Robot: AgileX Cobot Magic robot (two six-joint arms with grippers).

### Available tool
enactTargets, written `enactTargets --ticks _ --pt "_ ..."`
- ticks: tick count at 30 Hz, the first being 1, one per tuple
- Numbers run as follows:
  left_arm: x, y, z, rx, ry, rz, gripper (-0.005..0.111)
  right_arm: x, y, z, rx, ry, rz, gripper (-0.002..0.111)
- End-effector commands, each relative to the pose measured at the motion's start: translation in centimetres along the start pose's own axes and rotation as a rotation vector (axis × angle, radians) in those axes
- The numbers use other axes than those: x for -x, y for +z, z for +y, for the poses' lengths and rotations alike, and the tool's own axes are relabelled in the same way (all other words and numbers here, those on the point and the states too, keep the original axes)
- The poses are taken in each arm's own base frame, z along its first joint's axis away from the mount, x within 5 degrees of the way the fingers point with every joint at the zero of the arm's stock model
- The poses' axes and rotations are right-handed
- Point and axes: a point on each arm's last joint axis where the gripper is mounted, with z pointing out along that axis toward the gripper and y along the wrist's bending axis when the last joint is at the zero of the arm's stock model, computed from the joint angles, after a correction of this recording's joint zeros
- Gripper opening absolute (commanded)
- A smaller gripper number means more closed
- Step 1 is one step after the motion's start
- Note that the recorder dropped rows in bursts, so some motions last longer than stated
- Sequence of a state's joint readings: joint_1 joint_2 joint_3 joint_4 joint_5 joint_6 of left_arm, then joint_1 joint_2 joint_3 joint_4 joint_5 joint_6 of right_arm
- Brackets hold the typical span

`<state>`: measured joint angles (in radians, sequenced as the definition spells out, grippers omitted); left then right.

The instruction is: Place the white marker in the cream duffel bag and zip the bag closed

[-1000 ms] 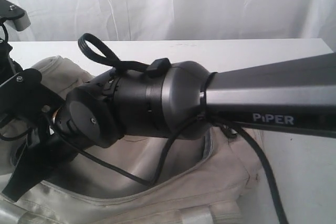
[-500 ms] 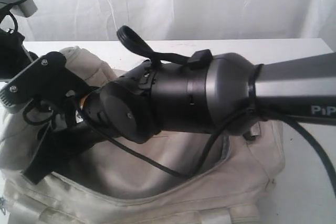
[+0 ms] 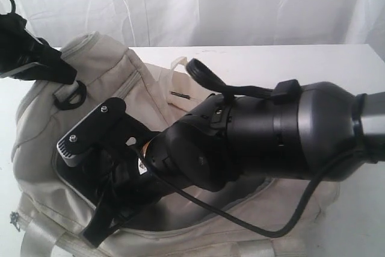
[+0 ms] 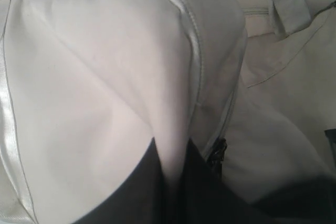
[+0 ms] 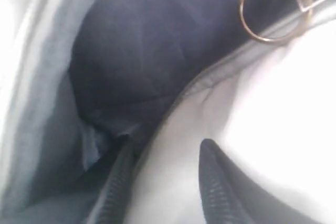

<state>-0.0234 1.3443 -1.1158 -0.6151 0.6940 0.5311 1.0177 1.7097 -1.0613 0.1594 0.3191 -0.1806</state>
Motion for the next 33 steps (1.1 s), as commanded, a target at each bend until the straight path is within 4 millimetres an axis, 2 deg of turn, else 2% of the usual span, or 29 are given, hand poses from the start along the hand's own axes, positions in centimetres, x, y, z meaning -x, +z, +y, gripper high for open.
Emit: enactTargets --ticks 1,5,12,17,26,33 --pt "0.7 -0.8 -0.6 -0.025 -0.03 -0.064 0.0 0.2 -0.8 -0.2 -0.005 0.007 -0.022 0.039" --pt "0.7 -0.8 -0.6 -0.027 -0.03 -0.061 0.0 0.5 -0.8 -0.2 -0.011 0.007 -0.053 0.033" --pt "0.6 -0.8 -0.8 -0.042 0.003 -0.043 0.0 2.1 -1.0 -0.5 -0.033 0.087 -0.234 0.01" --pt "0.4 -0.8 -0.9 -0.057 0.001 -0.031 0.0 2.6 -1.2 -0.6 -0.031 0.163 -0.294 0.0" --pt "0.6 -0.7 -1.0 -0.068 0.041 -0.046 0.0 3.9 -1.7 -0.9 -0.043 0.191 -0.448 0.0" --pt "0.8 -0.7 -1.1 -0.077 0.044 -0.065 0.0 3.6 -1.5 -1.0 -0.042 0.19 -0.407 0.0"
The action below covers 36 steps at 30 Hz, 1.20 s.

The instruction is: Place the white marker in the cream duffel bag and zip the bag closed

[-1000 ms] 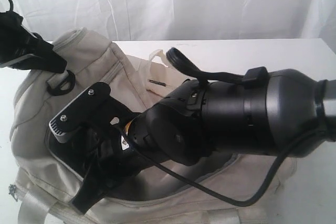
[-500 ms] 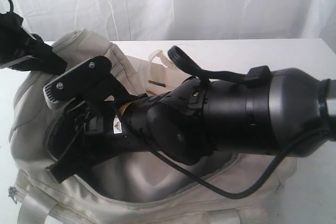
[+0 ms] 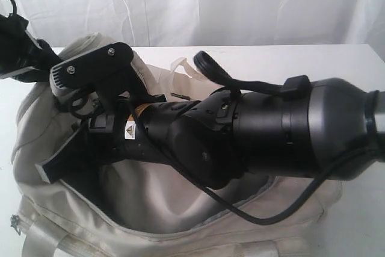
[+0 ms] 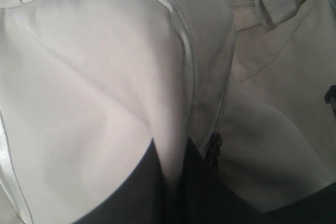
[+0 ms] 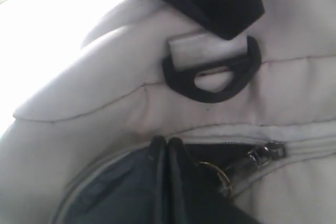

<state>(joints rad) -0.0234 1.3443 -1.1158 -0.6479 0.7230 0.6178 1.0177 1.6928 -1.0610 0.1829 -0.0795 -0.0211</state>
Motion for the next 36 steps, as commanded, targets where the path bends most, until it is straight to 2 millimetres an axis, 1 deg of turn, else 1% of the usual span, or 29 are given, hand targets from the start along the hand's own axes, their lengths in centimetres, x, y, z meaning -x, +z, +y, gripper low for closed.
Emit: enactTargets --ticks 1,5,10,16,18,20,21,23,25,31,36 --pt "0.9 -0.7 -0.7 -0.038 -0.022 -0.072 0.0 0.0 -0.2 -0.5 -0.012 0.01 0.006 0.0" --pt "0.9 -0.7 -0.8 -0.042 -0.023 -0.071 0.0 0.0 -0.1 -1.4 -0.033 0.018 0.006 0.0" --pt "0.8 -0.7 -0.8 -0.045 -0.023 -0.068 0.0 -0.7 0.5 -2.3 -0.055 0.03 0.05 0.0" --pt "0.8 -0.7 -0.8 -0.045 -0.023 -0.068 0.0 -2.1 1.1 -2.4 -0.053 -0.007 0.149 0.001" --pt "0.9 -0.7 -0.8 -0.042 -0.021 -0.071 0.0 -2.5 1.0 -2.4 -0.05 -0.007 0.194 0.007" --pt "0.9 -0.7 -0.7 -0.039 -0.019 -0.074 0.0 -2.8 0.9 -2.4 -0.046 -0.017 0.24 0.017" --pt "0.9 -0.7 -0.7 -0.038 -0.016 -0.075 0.0 -2.9 0.9 -2.4 -0.045 -0.022 0.253 0.025" --pt "0.9 -0.7 -0.7 -0.035 -0.016 -0.078 0.0 -3.0 0.8 -2.3 -0.044 -0.021 0.258 0.036" --pt "1.0 -0.7 -0.7 -0.03 -0.017 -0.082 0.0 -2.9 0.9 -2.4 -0.046 -0.022 0.244 0.043" --pt "1.0 -0.7 -0.7 -0.029 -0.018 -0.086 0.0 -2.3 1.0 -2.9 -0.061 -0.014 0.187 0.044" --pt "1.0 -0.7 -0.7 -0.03 -0.019 -0.088 0.0 -1.9 1.0 -4.0 -0.086 -0.008 0.15 0.044"
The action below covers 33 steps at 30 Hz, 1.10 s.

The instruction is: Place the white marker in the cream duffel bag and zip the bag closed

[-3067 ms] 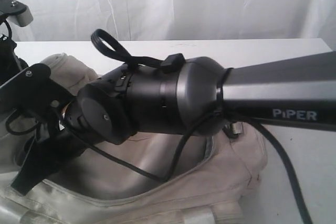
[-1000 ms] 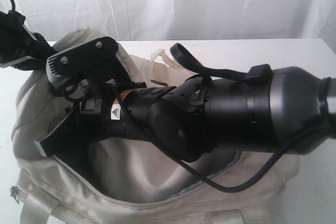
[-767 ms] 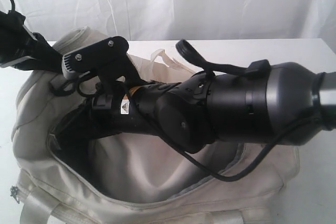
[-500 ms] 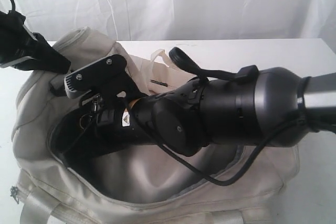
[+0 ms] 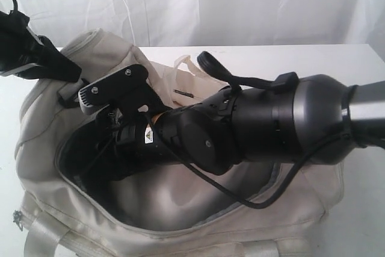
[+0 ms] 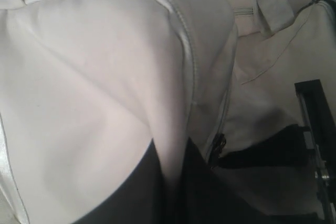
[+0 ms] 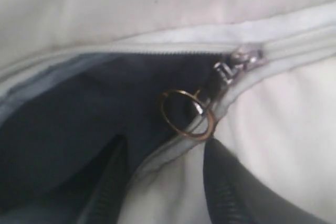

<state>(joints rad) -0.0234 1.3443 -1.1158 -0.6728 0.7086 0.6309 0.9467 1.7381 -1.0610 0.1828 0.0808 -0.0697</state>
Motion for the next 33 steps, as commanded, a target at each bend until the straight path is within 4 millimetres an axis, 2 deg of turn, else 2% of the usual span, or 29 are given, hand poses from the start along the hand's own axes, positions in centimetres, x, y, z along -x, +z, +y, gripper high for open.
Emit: enactTargets --ticks 1,6,14,25,31,33 --pt "0.8 -0.7 -0.6 -0.027 -0.019 -0.065 0.0 0.6 -0.1 -1.4 -0.033 0.009 -0.059 0.044" --pt "0.8 -0.7 -0.7 -0.037 -0.026 -0.069 0.0 0.7 0.0 -2.4 -0.056 0.024 -0.067 0.044" --pt "1.0 -0.7 -1.1 -0.076 -0.025 -0.081 0.0 -0.6 1.7 -2.9 -0.067 0.023 -0.024 0.044" --pt "1.0 -0.7 -1.3 -0.1 -0.032 -0.084 0.0 0.3 1.9 -3.0 -0.067 0.205 -0.137 0.044" --pt "1.2 -0.8 -1.6 -0.131 -0.038 -0.101 0.0 0.6 1.8 -3.1 -0.066 0.237 -0.181 0.043" --pt "1.2 -0.8 -1.6 -0.139 -0.039 -0.109 0.0 0.7 1.8 -3.1 -0.069 0.272 -0.188 0.038"
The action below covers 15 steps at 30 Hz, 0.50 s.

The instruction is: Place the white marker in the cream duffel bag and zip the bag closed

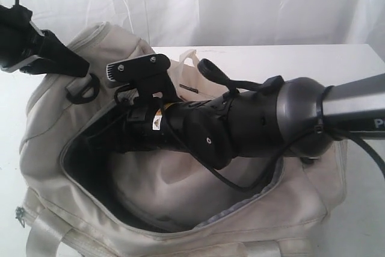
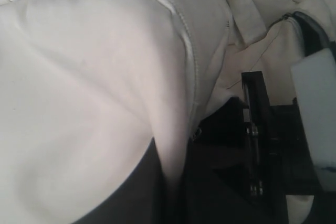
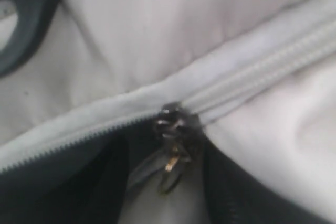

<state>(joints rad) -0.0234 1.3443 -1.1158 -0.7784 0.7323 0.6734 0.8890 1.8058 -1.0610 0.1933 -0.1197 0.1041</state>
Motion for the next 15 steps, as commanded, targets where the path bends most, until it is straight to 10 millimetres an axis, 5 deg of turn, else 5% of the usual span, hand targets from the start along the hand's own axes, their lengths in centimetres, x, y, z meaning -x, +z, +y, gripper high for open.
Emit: enactTargets --ticks 1,8,15 --pt "0.8 -0.7 -1.0 -0.065 -0.012 -0.065 0.0 0.4 0.0 -0.5 -0.012 0.068 -0.044 0.034" --pt "0.8 -0.7 -1.0 -0.064 -0.004 -0.065 0.0 0.0 -0.3 -0.4 -0.018 0.102 0.029 0.001" --pt "0.9 -0.7 -1.0 -0.059 -0.002 -0.07 0.0 0.9 -3.1 0.3 0.004 0.048 0.117 0.0"
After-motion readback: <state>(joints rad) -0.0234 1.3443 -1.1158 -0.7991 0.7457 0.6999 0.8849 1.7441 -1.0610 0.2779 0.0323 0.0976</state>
